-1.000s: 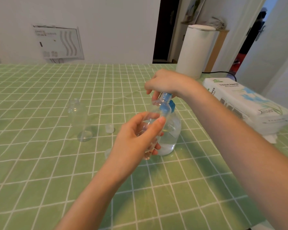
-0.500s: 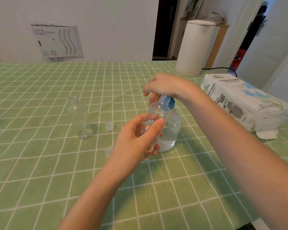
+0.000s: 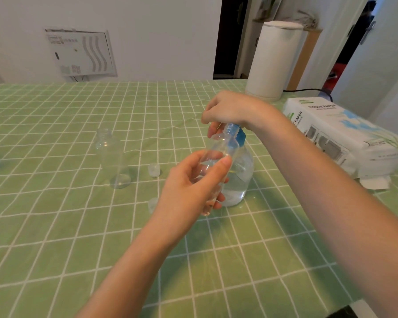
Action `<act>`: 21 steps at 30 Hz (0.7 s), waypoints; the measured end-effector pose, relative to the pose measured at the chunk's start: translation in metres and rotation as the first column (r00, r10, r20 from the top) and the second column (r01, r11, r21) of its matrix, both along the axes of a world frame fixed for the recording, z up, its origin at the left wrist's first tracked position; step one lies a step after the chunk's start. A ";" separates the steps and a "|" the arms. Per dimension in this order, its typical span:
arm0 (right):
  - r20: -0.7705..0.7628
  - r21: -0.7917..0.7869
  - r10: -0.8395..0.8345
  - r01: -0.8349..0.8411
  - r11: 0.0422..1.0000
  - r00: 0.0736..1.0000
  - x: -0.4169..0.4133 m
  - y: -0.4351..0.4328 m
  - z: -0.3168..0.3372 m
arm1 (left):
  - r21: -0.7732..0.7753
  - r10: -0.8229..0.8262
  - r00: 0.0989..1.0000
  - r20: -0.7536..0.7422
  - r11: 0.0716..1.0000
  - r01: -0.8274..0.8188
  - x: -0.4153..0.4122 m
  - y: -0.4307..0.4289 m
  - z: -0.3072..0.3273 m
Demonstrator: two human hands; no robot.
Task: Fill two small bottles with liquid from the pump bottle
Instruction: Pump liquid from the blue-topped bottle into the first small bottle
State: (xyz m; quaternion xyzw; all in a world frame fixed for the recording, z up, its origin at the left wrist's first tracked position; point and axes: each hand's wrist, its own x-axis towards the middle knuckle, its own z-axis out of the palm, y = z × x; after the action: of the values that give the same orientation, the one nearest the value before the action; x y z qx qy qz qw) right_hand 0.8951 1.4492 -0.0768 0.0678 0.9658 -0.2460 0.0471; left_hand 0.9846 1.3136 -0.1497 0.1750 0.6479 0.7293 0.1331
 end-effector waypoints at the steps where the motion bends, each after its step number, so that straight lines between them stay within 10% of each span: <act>1: 0.008 0.000 0.001 -0.001 1.000 1.000 0.001 0.000 -0.002 | -0.002 -0.002 1.000 -0.001 1.000 0.002 0.000 0.000 -0.001; 21: -0.027 0.014 0.019 -0.019 1.000 0.999 0.005 -0.004 0.005 | -0.013 0.012 1.000 -0.017 1.000 -0.012 0.000 0.000 0.001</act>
State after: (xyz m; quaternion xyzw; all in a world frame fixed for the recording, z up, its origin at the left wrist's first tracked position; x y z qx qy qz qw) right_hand 0.9001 1.4456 -0.0720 0.0558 0.9686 -0.2397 0.0360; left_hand 0.9843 1.3134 -0.1488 0.1763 0.6550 0.7242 0.1242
